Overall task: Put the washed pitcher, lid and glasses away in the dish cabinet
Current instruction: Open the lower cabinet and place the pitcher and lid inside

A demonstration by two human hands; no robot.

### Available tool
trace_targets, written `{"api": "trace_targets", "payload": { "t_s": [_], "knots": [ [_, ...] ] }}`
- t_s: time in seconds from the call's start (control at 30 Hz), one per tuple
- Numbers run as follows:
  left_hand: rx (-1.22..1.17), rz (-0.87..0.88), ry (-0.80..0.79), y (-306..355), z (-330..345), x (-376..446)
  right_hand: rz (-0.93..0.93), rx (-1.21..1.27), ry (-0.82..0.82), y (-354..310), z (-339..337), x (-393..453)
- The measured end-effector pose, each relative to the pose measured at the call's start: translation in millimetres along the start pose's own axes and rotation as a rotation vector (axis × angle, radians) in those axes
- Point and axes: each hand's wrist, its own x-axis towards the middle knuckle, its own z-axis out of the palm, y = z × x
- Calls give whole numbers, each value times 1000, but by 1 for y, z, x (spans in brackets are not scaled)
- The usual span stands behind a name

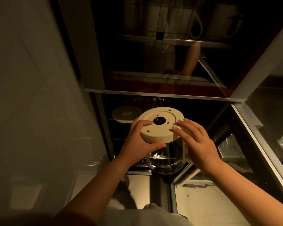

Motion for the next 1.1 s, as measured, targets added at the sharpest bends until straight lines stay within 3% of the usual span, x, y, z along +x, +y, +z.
{"api": "trace_targets", "payload": {
  "t_s": [0.2, 0.33, 0.73, 1.1],
  "knots": [
    [104, 15, -59, 3, -2, 5, 83, 23, -59, -3, 9, -10],
    [168, 53, -102, 4, 1, 8, 41, 1, -61, 1, 17, -18],
    [212, 142, -118, 6, 7, 26, -169, -52, 52, 22, 13, -5],
    [297, 158, -174, 11, 3, 45, -84, -36, 158, 29, 38, -9]
  ]
}}
